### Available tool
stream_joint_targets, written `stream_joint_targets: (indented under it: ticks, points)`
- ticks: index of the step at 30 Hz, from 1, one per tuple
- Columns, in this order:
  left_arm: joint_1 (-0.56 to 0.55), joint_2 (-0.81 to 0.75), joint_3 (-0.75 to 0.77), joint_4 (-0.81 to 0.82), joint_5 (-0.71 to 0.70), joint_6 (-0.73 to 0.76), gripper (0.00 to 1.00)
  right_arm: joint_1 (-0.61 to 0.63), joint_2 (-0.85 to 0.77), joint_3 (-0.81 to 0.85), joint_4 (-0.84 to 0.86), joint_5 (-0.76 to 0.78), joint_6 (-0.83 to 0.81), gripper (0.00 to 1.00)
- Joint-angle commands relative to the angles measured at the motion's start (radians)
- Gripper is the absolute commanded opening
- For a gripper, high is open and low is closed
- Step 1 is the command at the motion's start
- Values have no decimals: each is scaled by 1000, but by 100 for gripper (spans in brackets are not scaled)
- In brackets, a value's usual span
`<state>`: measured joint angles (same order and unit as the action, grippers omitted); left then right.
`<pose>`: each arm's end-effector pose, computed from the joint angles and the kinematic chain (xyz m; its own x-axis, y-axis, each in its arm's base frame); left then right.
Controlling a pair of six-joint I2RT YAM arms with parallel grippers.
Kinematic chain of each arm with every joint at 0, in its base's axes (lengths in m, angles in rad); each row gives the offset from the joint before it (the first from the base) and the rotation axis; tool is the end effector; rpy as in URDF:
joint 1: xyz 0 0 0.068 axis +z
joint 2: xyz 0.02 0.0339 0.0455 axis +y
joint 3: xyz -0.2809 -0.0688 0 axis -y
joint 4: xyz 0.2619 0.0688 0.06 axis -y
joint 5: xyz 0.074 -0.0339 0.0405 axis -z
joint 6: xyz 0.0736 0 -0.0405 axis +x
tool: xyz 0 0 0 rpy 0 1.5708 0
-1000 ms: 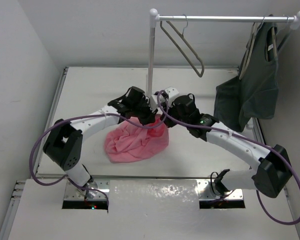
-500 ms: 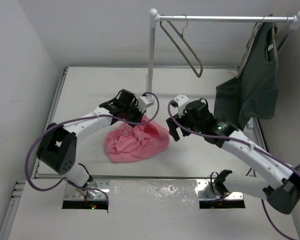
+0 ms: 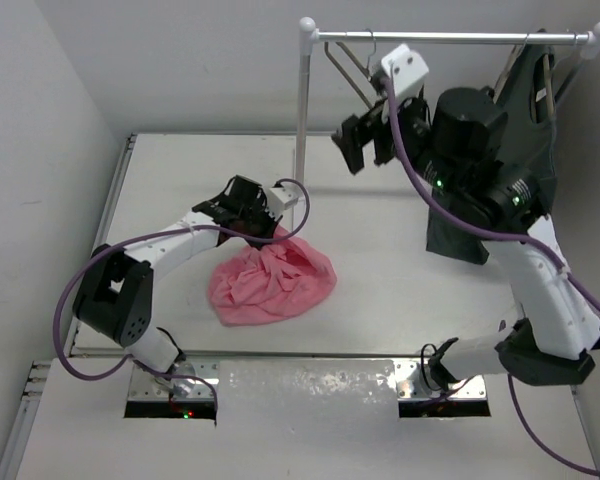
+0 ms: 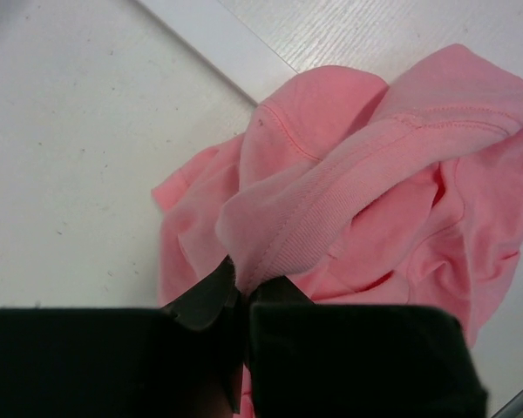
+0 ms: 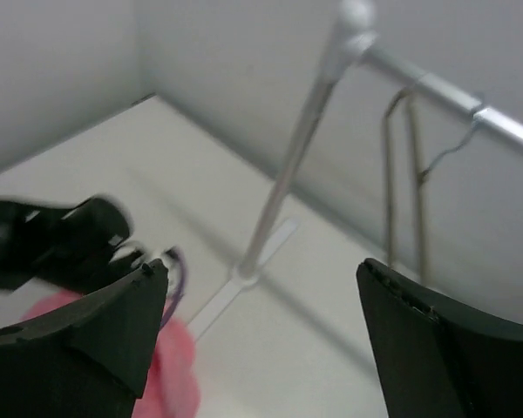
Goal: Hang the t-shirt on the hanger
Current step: Pick up the hanger from the clothesline.
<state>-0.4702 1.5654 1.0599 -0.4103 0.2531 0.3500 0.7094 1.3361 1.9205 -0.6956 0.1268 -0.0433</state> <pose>0.3172 -0.1819 0.2049 -0.4671 0.6098 -0.6403 0.7822 0.6226 0.0223 0.2232 0.1793 0.5649 -0.0603 -0.1083 -0.9923 -0.5539 0.8306 -0.0570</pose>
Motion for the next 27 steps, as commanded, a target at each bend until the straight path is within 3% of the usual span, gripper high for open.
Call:
stream_joint_targets:
  ticks: [1, 3, 6, 12, 16, 20, 25, 26, 27]
  points:
    - [8, 4, 22, 53, -15, -3, 0, -72, 145, 132, 51, 174, -104, 87]
    - [7, -4, 12, 64, 17, -5, 0, -204, 243, 275, 30, 58, -55, 89]
    - [8, -14, -5, 74, 31, -8, 0, -309, 310, 310, 45, 4, -30, 91]
    - [7, -30, -37, 99, 25, -11, 0, -364, 391, 305, 73, -154, -27, 91]
    - [7, -28, -41, 107, 26, -16, 0, -384, 416, 267, 94, -197, 0, 85]
    - [7, -31, -40, 111, 22, -17, 0, -392, 456, 253, 90, -174, -4, 62]
    - [7, -44, -47, 111, 9, -14, 0, -393, 459, 222, 88, -156, -33, 43]
    - [7, -47, -49, 111, 11, -16, 0, -392, 457, 219, 88, -151, -46, 37]
    - [7, -48, -51, 111, 12, -16, 0, -392, 456, 215, 88, -145, -49, 23]
